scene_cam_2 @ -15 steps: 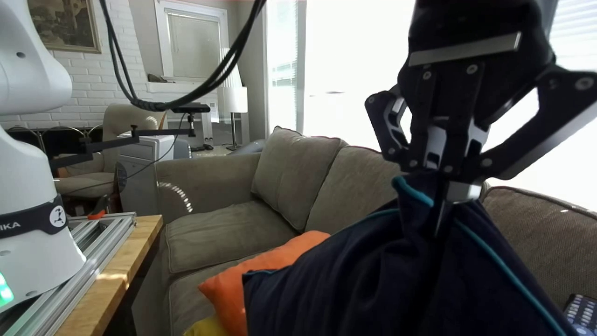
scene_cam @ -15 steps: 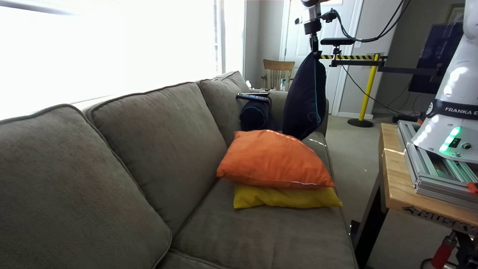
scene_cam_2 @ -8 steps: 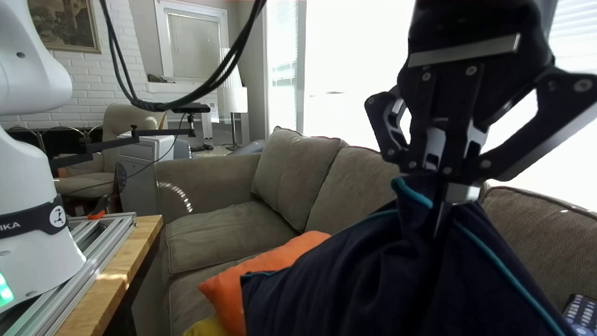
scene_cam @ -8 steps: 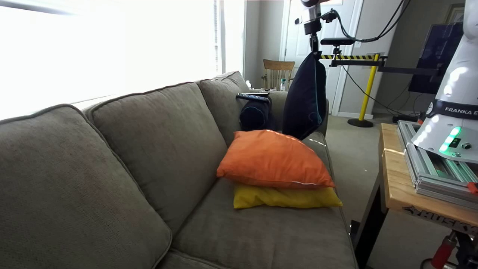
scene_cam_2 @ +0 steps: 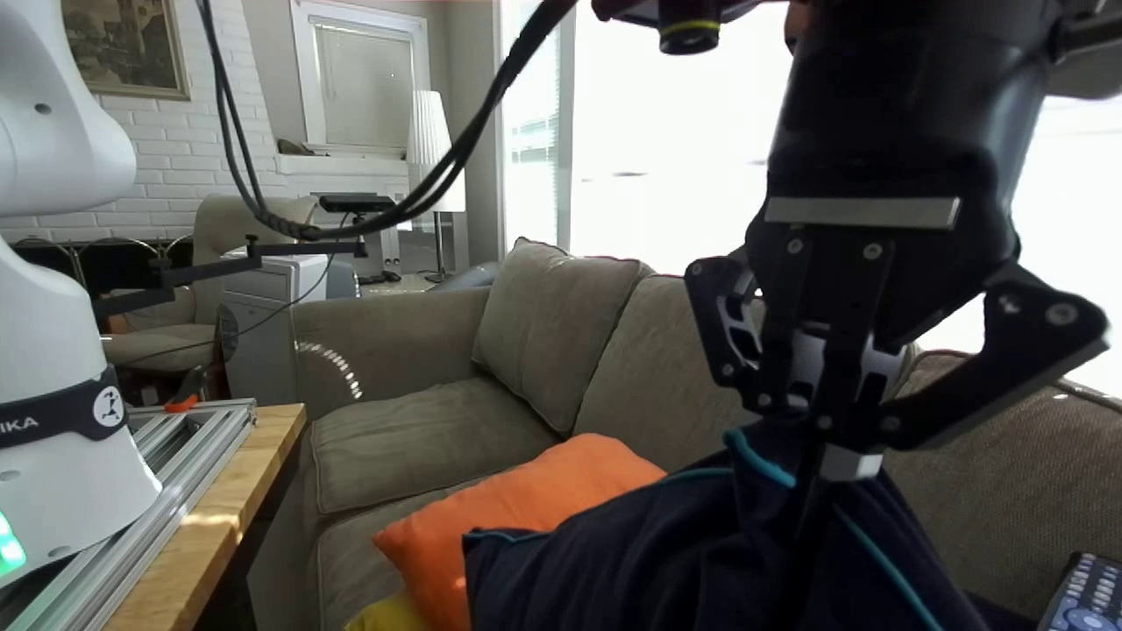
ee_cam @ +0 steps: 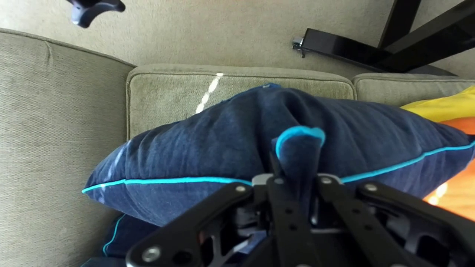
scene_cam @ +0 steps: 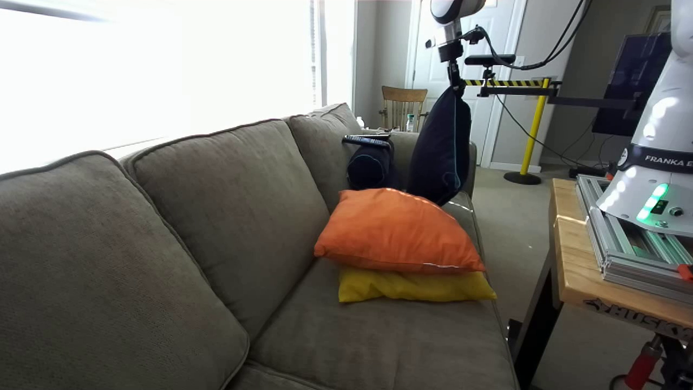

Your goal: Move the blue pillow to the right.

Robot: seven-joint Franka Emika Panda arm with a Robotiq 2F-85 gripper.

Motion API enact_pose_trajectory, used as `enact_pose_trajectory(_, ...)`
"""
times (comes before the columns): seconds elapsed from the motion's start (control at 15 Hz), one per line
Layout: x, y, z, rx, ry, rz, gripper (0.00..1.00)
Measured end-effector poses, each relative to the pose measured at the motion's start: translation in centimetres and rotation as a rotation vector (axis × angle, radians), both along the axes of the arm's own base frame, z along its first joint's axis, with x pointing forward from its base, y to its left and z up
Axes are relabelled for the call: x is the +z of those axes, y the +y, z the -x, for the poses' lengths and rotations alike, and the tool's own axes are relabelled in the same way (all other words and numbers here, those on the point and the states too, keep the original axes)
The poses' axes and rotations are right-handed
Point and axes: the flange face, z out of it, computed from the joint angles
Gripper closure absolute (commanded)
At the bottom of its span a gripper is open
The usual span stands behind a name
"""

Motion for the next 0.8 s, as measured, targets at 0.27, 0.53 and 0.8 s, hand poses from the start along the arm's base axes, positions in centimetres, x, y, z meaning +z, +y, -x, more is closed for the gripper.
enact_pose_trajectory(0.27,-1.5,-0.6,-1.6,-0.036,-0.046,0.037,0.97)
enact_pose_trajectory(0.53,-3.7,-0.8,-4.0,-0.074,-0.089,0.073,0.97)
enact_pose_trajectory(0.8,-5.3,-0.8,-6.7,-0.112,-0.141,0.105,0.97)
